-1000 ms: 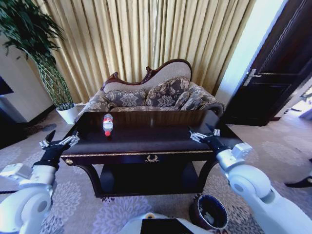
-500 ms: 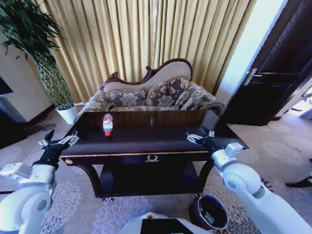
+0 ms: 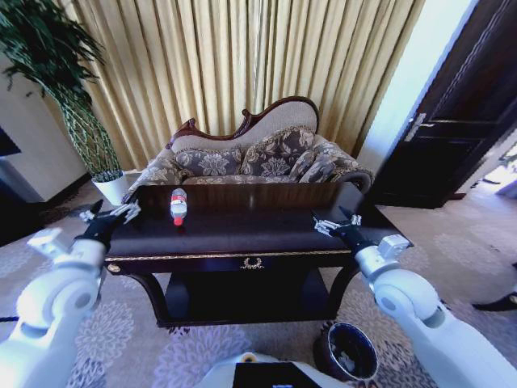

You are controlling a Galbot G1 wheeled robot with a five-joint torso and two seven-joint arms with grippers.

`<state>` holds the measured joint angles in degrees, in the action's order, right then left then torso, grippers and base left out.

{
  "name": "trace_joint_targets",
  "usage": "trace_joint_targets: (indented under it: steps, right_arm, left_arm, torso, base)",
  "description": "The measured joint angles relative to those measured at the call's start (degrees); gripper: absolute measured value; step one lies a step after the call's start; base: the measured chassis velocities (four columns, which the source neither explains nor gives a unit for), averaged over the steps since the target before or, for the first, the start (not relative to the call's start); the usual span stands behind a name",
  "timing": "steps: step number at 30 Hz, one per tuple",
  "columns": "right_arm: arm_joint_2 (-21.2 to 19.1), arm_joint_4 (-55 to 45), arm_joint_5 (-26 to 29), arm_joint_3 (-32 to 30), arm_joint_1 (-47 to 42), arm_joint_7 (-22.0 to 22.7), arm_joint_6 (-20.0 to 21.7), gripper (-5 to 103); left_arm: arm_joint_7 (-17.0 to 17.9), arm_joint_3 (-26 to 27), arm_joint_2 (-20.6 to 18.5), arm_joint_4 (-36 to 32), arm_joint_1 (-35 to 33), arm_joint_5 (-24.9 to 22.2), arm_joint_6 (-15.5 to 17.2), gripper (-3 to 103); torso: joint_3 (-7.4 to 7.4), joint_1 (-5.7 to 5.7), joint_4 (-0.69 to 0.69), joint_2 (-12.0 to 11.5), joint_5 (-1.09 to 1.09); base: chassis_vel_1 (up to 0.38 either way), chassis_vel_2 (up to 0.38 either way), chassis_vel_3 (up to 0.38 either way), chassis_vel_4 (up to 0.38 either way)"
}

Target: Move to the front of the table and place the trash on the table into the trash bin.

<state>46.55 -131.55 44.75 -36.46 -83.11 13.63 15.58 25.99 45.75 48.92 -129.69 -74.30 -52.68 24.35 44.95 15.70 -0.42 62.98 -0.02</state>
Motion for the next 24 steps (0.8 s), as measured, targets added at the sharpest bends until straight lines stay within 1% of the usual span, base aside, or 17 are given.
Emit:
trace_joint_targets:
  steps: [1, 3, 4, 5, 7, 8, 11, 13, 15, 16, 17, 19, 20, 23, 24]
  right_arm:
    - [0.0, 0.0, 0.0, 0.0, 0.0, 0.0, 0.0, 100]
    - [0.0, 0.0, 0.0, -0.3, -0.2, 0.0, 0.0, 100]
    - [0.0, 0.0, 0.0, -0.3, -0.2, 0.0, 0.0, 100]
    - [0.0, 0.0, 0.0, -0.3, -0.3, 0.0, 0.0, 100]
    - [-0.1, -0.2, 0.0, -0.6, -0.6, 0.1, 0.0, 100]
    - [-0.1, -0.2, 0.0, -0.8, -0.9, 0.2, 0.0, 100]
    - [-0.2, -0.4, 0.0, -1.1, -1.2, 0.2, 0.0, 100]
    - [-0.8, -0.7, 0.2, -2.0, -2.1, 0.4, 0.0, 100]
    - [-1.2, -0.9, 0.6, -2.5, -2.4, 0.6, 0.0, 100]
    - [-1.2, -0.9, 0.6, -2.5, -2.4, 0.6, 0.0, 100]
    - [-1.4, -1.0, 0.8, -2.8, -2.6, 0.8, 0.1, 100]
    - [-1.6, -1.0, 0.9, -2.9, -2.8, 1.1, 0.1, 100]
    - [-1.6, -1.0, 0.9, -2.9, -2.8, 1.1, 0.1, 100]
    - [-1.3, -1.2, 0.9, -2.9, -3.2, 1.7, 0.1, 100]
    - [-1.1, -1.3, 0.9, -2.9, -3.3, 1.7, 0.2, 100]
  left_arm:
    - [0.0, 0.0, 0.0, 0.0, 0.0, 0.0, 0.0, 100]
    - [1.3, -3.6, -1.4, 2.4, 3.0, -0.3, 0.4, 100]
    - [1.3, -3.6, -1.4, 2.4, 3.0, -0.3, 0.4, 100]
    - [1.5, -4.8, -1.8, 3.1, 4.1, -0.5, 0.7, 100]
    - [1.8, -7.8, -2.8, 5.1, 7.7, -1.5, 1.8, 100]
    - [1.9, -9.2, -3.2, 6.1, 9.7, -2.8, 2.8, 100]
    - [1.9, -10.4, -3.4, 7.1, 11.2, -4.0, 3.7, 100]
    - [1.8, -13.3, -4.5, 9.7, 15.5, -7.3, 6.6, 100]
    - [1.8, -14.5, -5.4, 10.1, 17.4, -10.0, 8.4, 100]
    - [1.8, -14.5, -5.4, 10.1, 17.4, -10.0, 8.4, 100]
    - [3.4, -15.8, -6.3, 10.1, 19.2, -12.3, 10.5, 100]
    - [6.0, -18.1, -7.4, 10.0, 21.5, -15.0, 12.6, 100]
    - [6.0, -18.1, -7.4, 10.0, 21.5, -15.0, 12.6, 100]
    - [9.3, -22.2, -9.4, 10.5, 26.0, -17.5, 15.8, 100]
    - [10.5, -23.5, -10.1, 10.5, 27.3, -18.9, 16.4, 100]
  torso:
    - [0.0, 0.0, 0.0, 0.0, 0.0]
    - [0.0, 0.0, -0.01, 0.0, 0.01]
    - [0.0, 0.0, -0.01, 0.0, 0.01]
    - [0.0, 0.0, 0.0, 0.0, 0.0]
    - [0.0, 0.0, 0.0, 0.0, 0.0]
    - [0.0, 0.0, 0.0, 0.0, 0.0]
    - [0.0, 0.0, -0.01, 0.0, 0.01]
    - [0.0, 0.0, -0.01, 0.0, 0.01]
    - [0.0, 0.0, -0.01, 0.0, -0.01]
    - [0.0, 0.0, -0.01, 0.0, -0.01]
    - [0.0, 0.0, 0.0, 0.0, 0.01]
    - [0.0, 0.0, 0.0, 0.0, 0.0]
    - [0.0, 0.0, 0.0, 0.0, 0.0]
    - [0.0, 0.0, -0.02, 0.0, 0.02]
    - [0.0, 0.0, -0.01, 0.0, 0.0]
  base:
    - [0.0, 0.0, 0.0, 0.0]
    - [0.0, 0.0, 0.0, 0.0]
    - [0.0, 0.0, 0.0, 0.0]
    - [0.0, 0.0, 0.0, 0.0]
    - [0.0, 0.0, 0.0, 0.0]
    - [0.0, 0.0, 0.0, 0.0]
    - [0.0, 0.0, 0.0, 0.0]
    - [0.0, 0.0, 0.0, 0.0]
    - [0.0, 0.0, 0.0, 0.0]
    - [0.0, 0.0, 0.0, 0.0]
    - [0.0, 0.0, 0.0, 0.0]
    - [0.0, 0.0, 0.0, 0.0]
    - [0.0, 0.0, 0.0, 0.0]
    - [0.0, 0.0, 0.0, 0.0]
    - [0.0, 0.0, 0.0, 0.0]
